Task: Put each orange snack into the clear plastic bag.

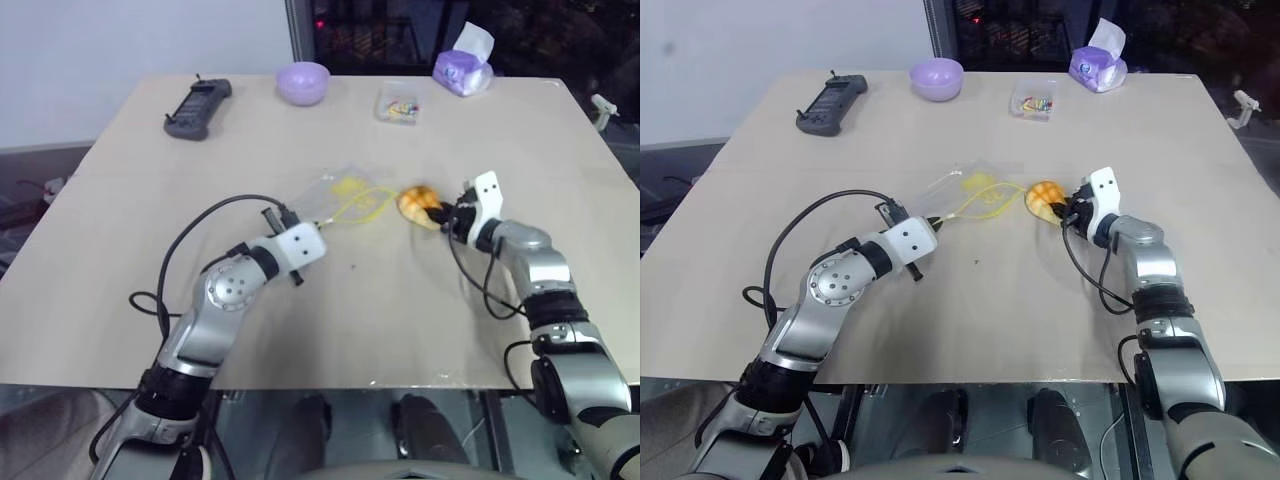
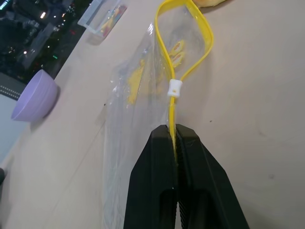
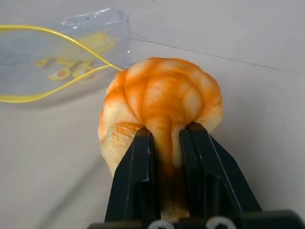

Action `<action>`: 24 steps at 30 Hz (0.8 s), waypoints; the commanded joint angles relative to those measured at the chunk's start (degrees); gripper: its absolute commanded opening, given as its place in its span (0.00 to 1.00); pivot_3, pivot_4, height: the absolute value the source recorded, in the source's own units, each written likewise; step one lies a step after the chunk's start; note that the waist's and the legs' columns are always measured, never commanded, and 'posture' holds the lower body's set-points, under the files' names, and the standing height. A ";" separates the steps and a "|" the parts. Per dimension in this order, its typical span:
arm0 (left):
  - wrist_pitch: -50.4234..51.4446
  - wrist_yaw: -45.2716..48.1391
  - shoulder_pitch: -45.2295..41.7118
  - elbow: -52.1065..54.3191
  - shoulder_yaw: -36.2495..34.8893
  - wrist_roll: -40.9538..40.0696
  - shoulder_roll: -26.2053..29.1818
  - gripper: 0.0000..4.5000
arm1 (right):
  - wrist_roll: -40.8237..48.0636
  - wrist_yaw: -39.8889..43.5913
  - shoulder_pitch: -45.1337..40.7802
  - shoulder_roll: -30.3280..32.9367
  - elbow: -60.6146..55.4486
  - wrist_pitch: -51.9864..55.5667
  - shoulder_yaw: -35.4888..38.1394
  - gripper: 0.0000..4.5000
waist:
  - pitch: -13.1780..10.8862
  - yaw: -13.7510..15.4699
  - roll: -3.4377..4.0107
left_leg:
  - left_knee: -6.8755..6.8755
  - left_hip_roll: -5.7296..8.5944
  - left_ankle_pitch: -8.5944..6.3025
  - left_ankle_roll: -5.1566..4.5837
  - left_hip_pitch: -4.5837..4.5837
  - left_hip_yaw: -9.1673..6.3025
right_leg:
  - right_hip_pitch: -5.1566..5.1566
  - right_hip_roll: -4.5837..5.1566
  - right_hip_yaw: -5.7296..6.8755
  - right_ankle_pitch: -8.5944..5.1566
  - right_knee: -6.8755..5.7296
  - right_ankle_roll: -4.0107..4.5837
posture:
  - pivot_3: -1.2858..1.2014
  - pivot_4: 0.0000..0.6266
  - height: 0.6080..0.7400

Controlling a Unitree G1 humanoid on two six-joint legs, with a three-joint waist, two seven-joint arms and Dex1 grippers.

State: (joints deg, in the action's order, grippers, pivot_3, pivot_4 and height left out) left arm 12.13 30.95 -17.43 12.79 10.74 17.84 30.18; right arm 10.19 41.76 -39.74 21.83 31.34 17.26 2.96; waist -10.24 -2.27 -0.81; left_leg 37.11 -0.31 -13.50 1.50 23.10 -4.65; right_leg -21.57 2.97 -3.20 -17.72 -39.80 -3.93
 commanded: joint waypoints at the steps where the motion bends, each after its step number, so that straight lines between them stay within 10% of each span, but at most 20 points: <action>1: -0.70 -0.67 -0.59 0.70 -0.90 -0.13 0.10 0.00 | 5.42 3.72 0.79 2.75 -7.77 4.19 3.34 0.14 | -0.02 0.12 0.01 | 0.01 0.01 0.00 0.00 0.04 -0.01 | -0.01 0.02 0.02 0.00 0.01 0.00 | 0.52 0.24 1.00; 9: -1.01 -0.53 -0.47 0.58 -0.61 -0.11 0.09 0.00 | 15.49 14.69 5.71 7.43 -24.99 14.97 0.85 0.14 | -0.03 -0.14 0.03 | 0.02 0.00 0.00 0.00 0.23 -0.14 | -0.10 0.01 0.13 0.00 0.09 0.00 | 0.52 0.24 1.00; 24: -4.36 2.45 -0.82 0.74 0.93 -1.86 -0.09 0.00 | 7.75 10.67 -2.62 0.68 -12.02 10.58 -6.05 0.14 | -0.04 -0.05 0.04 | 0.08 0.04 0.00 0.00 0.37 -0.27 | -0.14 0.03 0.29 0.00 0.14 0.00 | 0.52 0.24 1.00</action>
State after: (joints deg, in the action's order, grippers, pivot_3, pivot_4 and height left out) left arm 9.35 33.11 -17.44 12.51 11.41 16.77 30.28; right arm 18.19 52.04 -40.77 22.56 19.37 29.28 -2.95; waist -10.28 -2.32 -0.76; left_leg 37.19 -0.28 -13.50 1.50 23.47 -4.92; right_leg -21.72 2.99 -2.91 -17.72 -39.66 -3.93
